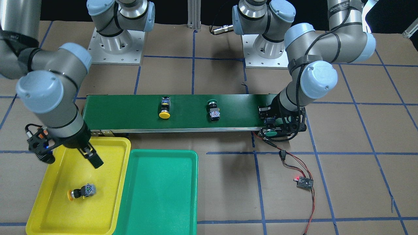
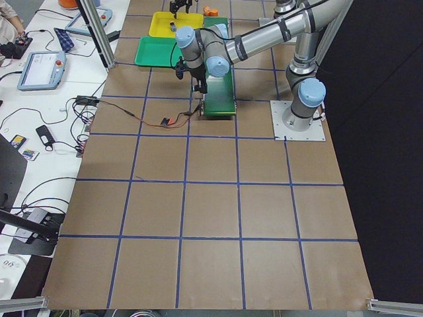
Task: Sort buttons by color to trays
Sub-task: 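Lower the right gripper to the next yellow button on the belt while the left hovers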
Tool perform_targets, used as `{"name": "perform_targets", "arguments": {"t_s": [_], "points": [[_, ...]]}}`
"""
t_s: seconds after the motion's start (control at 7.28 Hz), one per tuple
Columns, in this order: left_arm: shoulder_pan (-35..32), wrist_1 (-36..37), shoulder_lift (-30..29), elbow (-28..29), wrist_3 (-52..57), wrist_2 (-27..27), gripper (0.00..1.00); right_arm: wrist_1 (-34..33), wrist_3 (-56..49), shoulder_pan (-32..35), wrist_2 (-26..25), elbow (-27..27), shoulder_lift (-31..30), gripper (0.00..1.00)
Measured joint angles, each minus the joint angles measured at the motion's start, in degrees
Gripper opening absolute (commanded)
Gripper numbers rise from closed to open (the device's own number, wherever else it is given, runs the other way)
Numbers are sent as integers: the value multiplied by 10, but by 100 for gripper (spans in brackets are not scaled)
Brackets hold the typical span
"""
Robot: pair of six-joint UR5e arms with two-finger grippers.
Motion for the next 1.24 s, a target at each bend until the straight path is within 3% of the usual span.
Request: {"name": "perform_targets", "arguments": {"t_s": [0.41,0.55,0.69,0.82,1.24], "points": [[-38,18,30,-33,-40,-14,1,49,-126,75,-7,44,-56,100],[-46,18,35,-40,-41,-14,25,57,-189,88,-8,47,-58,100],[-50,19,41,-51,-39,-13,81,65,-241,93,-8,53,-60,100],[-51,19,45,-58,-39,-13,100,68,-273,94,-6,59,-60,100],[-50,15,49,-47,-40,-12,100,109,-306,96,2,76,-58,100]]}}
